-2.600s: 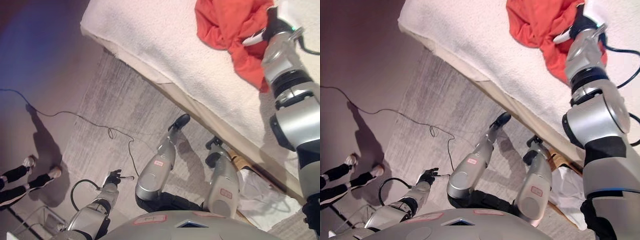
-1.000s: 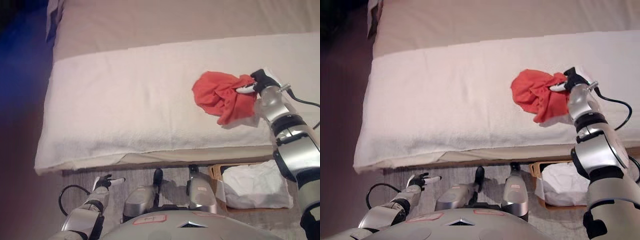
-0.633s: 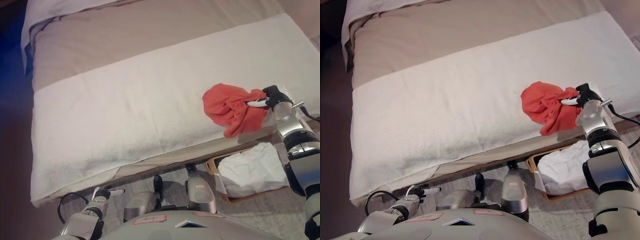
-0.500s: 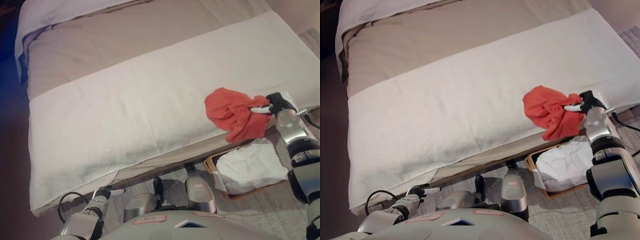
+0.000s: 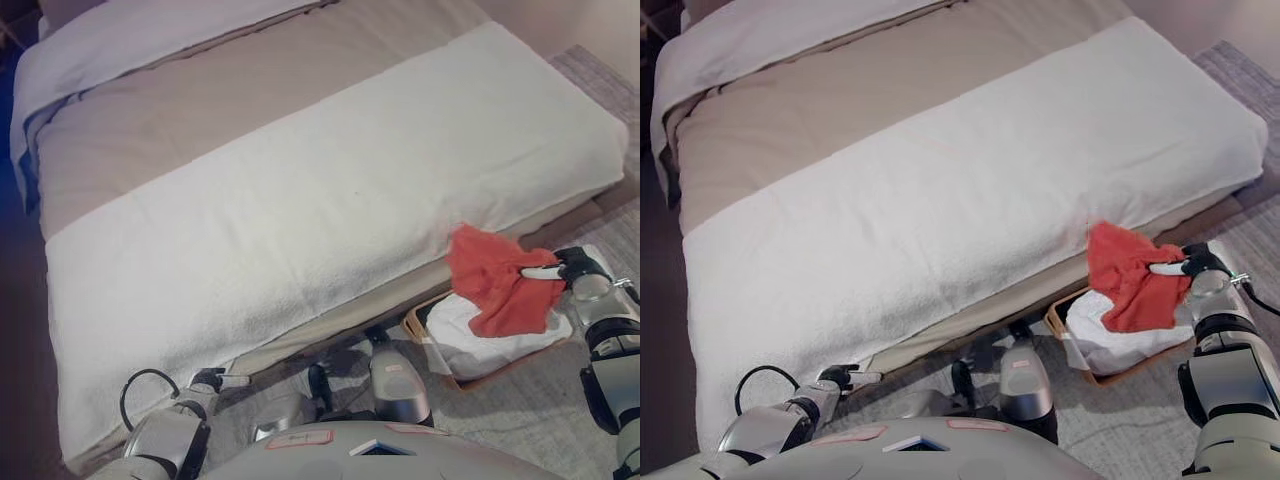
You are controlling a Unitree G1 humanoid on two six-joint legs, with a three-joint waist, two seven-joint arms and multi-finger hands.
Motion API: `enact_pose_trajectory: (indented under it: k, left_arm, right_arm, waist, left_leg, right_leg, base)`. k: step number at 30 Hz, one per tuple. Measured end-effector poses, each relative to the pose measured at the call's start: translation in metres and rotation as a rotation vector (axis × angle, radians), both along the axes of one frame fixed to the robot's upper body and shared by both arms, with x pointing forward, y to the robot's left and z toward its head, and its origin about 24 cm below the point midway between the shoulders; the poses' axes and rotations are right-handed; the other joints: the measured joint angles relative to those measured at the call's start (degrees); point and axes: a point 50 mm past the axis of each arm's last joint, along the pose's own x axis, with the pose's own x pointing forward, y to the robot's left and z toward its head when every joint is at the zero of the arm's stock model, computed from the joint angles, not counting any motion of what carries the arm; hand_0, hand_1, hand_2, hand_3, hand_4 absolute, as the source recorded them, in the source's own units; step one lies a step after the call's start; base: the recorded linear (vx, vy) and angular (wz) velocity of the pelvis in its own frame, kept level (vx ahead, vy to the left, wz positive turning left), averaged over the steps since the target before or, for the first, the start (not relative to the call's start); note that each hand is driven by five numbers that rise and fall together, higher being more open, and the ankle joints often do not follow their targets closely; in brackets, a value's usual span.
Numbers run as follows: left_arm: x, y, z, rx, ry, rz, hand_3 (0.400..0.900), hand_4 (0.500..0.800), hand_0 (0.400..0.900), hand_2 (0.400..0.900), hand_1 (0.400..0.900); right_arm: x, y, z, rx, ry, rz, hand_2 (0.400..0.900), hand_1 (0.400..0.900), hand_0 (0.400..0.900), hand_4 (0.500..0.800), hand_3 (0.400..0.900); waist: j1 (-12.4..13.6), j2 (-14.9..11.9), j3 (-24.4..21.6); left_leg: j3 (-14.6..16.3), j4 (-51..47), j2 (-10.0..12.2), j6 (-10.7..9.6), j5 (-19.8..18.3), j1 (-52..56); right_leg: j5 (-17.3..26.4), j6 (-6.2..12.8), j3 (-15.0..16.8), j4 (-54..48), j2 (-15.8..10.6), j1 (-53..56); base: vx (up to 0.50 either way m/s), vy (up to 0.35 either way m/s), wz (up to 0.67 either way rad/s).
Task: Put the clothes on the bed into the basket.
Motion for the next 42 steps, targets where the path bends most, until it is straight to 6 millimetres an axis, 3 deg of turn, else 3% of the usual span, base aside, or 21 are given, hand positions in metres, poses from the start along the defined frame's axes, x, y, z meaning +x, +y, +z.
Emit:
enact_pose_trajectory:
  k: [6, 7, 8, 17, 23, 42]
  left_arm:
    - [0.002, 0.005, 0.002, 0.014, -0.004, 0.000, 0.900, 0.800, 0.900, 0.900, 0.900]
    - [0.003, 0.006, 0.002, 0.015, -0.005, 0.000, 0.900, 0.800, 0.900, 0.900, 0.900]
    - [0.003, 0.006, 0.002, 0.018, -0.003, -0.006, 0.900, 0.800, 0.900, 0.900, 0.900]
    - [-0.007, 0.007, 0.000, 0.024, 0.027, -0.003, 0.900, 0.800, 0.900, 0.900, 0.900]
    - [-0.013, 0.008, -0.001, 0.031, 0.041, 0.002, 0.900, 0.800, 0.900, 0.900, 0.900]
    - [-0.013, 0.008, -0.001, 0.033, 0.038, 0.002, 0.900, 0.800, 0.900, 0.900, 0.900]
  right_arm:
    - [-0.004, 0.002, -0.007, 0.014, 0.023, -0.007, 0.400, 0.400, 0.400, 0.500, 0.400]
    - [-0.004, 0.004, -0.008, 0.020, 0.026, -0.005, 0.435, 0.435, 0.435, 0.521, 0.435]
    - [-0.003, 0.006, -0.010, 0.024, 0.026, -0.004, 0.900, 0.900, 0.900, 0.800, 0.900]
    - [-0.007, 0.020, -0.028, 0.051, 0.067, -0.021, 0.900, 0.900, 0.900, 0.800, 0.900]
    - [-0.004, 0.020, -0.026, 0.033, 0.070, -0.010, 0.900, 0.900, 0.900, 0.800, 0.900]
    - [-0.005, 0.019, -0.026, 0.025, 0.078, -0.008, 0.900, 0.900, 0.900, 0.800, 0.900]
  waist:
    - [0.12, -0.52, 0.30]
    - [0.18, -0.76, 0.41]
    - [0.25, -0.99, 0.45]
    - [1.88, -2.32, -0.12]
    - [3.36, -2.56, -0.27]
    - [3.37, -2.51, -0.30]
  left_leg:
    - [0.86, 0.00, 0.04, -0.04, -0.13, 0.55]
    - [0.85, 0.00, 0.05, -0.08, -0.15, 0.56]
    - [0.82, 0.00, 0.07, -0.10, -0.17, 0.55]
    - [0.18, 0.01, 0.18, -0.07, -0.15, 0.52]
    - [-0.64, 0.02, 0.09, -0.01, -0.10, 0.39]
    - [-2.10, 0.46, 0.33, -0.05, -0.07, 0.18]
  right_leg:
    - [-0.01, 0.00, 0.59, 0.58, 0.34, -0.15]
    - [-0.02, 0.00, 0.59, 0.63, 0.37, -0.15]
    - [-0.02, -0.01, 0.59, 0.61, 0.39, -0.14]
    - [-0.02, -0.01, -0.02, 0.52, 0.26, 0.17]
    - [0.00, -0.03, -0.80, 0.47, -0.14, 0.40]
    - [0.11, 0.07, -2.33, -0.33, -0.35, 1.20]
  base:
    - [0.01, 0.003, -0.06]
    - [0.00, 0.000, 0.00]
    - [0.00, 0.000, 0.00]
    - [0.00, -0.013, 0.09]
    - [0.00, -0.011, 0.06]
    - [0.01, -0.011, 0.03]
